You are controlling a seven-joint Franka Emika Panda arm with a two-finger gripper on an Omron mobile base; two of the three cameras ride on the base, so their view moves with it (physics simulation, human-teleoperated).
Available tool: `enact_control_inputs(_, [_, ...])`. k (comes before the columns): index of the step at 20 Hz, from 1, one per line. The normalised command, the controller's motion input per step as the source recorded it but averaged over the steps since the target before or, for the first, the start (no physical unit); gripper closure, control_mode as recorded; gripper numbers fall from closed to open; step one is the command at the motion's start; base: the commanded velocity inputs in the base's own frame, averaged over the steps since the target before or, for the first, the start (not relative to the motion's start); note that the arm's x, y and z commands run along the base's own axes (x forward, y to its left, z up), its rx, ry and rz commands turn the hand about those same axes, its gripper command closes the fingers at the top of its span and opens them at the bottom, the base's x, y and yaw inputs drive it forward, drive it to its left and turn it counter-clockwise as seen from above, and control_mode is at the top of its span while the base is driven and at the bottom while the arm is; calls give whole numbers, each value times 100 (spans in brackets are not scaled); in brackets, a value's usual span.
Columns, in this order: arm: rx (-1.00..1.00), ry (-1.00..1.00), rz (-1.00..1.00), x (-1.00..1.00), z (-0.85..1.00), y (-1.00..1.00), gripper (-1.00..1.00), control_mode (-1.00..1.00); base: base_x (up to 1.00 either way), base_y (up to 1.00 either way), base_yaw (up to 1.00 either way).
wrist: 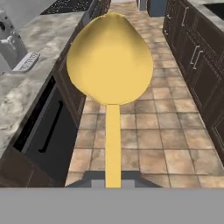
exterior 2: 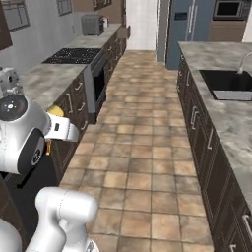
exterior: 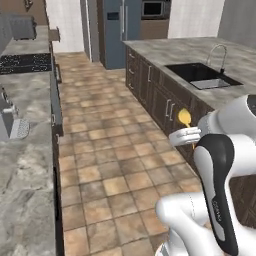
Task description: Pick up the metallic utensils from the counter and place them in the open drawer. Make sure not to pick up any wooden utensils.
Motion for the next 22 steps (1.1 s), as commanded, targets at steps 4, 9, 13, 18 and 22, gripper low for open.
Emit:
enact_control_inputs(4, [0, 0, 0, 0, 0, 0, 100, 100, 100, -9, 4])
enact_control_inputs(9, [0, 0, 0, 0, 0, 0, 100, 100, 100, -47, 17])
enact_control_inputs(13, [0, 0, 0, 0, 0, 0, 100, 100, 100, -27, 20])
enact_control_inputs(18, [0, 0, 0, 0, 0, 0, 100, 100, 100, -22, 20])
enact_control_inputs(22, [0, 0, 0, 0, 0, 0, 100, 100, 100, -17, 19])
